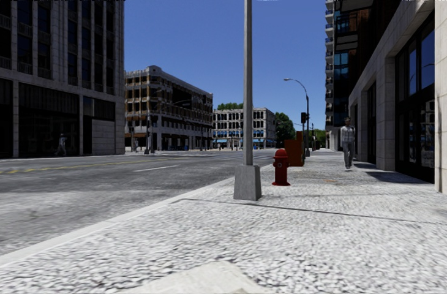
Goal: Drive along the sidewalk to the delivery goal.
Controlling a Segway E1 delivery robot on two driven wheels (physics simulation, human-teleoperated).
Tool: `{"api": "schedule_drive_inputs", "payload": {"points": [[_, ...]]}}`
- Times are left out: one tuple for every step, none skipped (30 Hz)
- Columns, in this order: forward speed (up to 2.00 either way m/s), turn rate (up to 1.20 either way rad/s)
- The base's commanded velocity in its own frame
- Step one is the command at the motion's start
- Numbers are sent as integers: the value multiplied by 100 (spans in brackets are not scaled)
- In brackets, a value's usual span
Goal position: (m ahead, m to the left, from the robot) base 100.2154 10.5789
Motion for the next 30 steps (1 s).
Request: {"api": "schedule_drive_inputs", "payload": {"points": [[156, -59], [156, -59], [156, -59], [156, -59], [156, -59], [156, -59], [156, -59], [156, -59], [156, -59], [156, -59], [156, -59], [156, -59], [156, -59], [156, -59], [156, -59], [156, -59], [156, -59], [156, -59], [156, -59], [156, -59], [156, -59], [156, -55], [157, -39], [158, 0], [159, 0], [161, 0], [161, 0], [161, 0], [162, 0], [162, 0]]}}
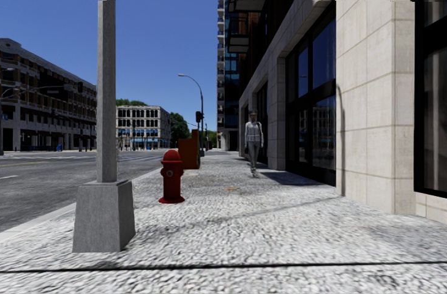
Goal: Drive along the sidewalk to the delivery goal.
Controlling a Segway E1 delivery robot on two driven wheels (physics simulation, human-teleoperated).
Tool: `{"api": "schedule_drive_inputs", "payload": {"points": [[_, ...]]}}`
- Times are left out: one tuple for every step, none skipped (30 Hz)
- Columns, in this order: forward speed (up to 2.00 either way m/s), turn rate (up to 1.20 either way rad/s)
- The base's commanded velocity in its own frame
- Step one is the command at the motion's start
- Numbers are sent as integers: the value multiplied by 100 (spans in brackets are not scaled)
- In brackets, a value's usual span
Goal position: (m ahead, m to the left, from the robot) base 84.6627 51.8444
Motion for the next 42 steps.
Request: {"api": "schedule_drive_inputs", "payload": {"points": [[162, 0], [162, 0], [162, 0], [162, 0], [162, 0], [162, 0], [162, 0], [162, 0], [162, 0], [162, 0], [200, 0], [200, 0], [200, 0], [200, 0], [200, 0], [200, 0], [200, 0], [200, 0], [200, 0], [200, 0], [200, 0], [200, 0], [200, 0], [200, 0], [200, 0], [200, 0], [200, 0], [200, 0], [200, 0], [200, 0], [200, 0], [200, 0], [200, 0], [200, 0], [200, 0], [200, 0], [200, 0], [200, 0], [200, 0], [200, 0], [200, 0], [200, 0]]}}
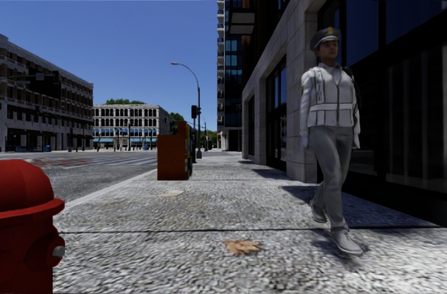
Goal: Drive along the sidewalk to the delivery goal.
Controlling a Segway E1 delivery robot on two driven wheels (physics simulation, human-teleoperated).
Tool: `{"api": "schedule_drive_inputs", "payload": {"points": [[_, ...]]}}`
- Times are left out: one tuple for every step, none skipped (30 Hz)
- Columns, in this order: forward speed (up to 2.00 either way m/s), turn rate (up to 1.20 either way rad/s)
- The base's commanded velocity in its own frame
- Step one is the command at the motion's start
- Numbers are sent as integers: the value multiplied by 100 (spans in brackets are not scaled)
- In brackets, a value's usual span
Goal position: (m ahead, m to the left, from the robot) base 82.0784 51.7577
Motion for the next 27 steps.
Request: {"api": "schedule_drive_inputs", "payload": {"points": [[200, 0], [200, 0], [200, 0], [200, 0], [200, 0], [200, 0], [200, 0], [200, 0], [200, 0], [200, 0], [200, 0], [200, 0], [200, 0], [200, 0], [200, 0], [200, 0], [200, 0], [200, 0], [200, 0], [200, 0], [200, 0], [200, 0], [200, 0], [200, 0], [200, 0], [200, 0], [200, 0]]}}
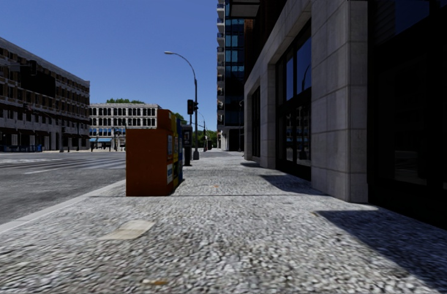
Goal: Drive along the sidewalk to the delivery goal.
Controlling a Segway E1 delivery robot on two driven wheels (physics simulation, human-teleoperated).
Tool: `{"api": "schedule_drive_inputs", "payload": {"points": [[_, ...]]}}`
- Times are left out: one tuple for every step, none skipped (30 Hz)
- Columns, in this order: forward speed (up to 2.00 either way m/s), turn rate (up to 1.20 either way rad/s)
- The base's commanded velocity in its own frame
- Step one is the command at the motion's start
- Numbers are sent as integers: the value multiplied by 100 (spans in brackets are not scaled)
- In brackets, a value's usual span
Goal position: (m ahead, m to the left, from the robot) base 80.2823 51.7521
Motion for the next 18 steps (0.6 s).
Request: {"api": "schedule_drive_inputs", "payload": {"points": [[200, 0], [200, 0], [200, 0], [200, 0], [200, 0], [200, 0], [200, 0], [200, 0], [200, 0], [200, 0], [200, 0], [200, 0], [200, 0], [200, 0], [200, 0], [200, 0], [200, 0], [200, 0]]}}
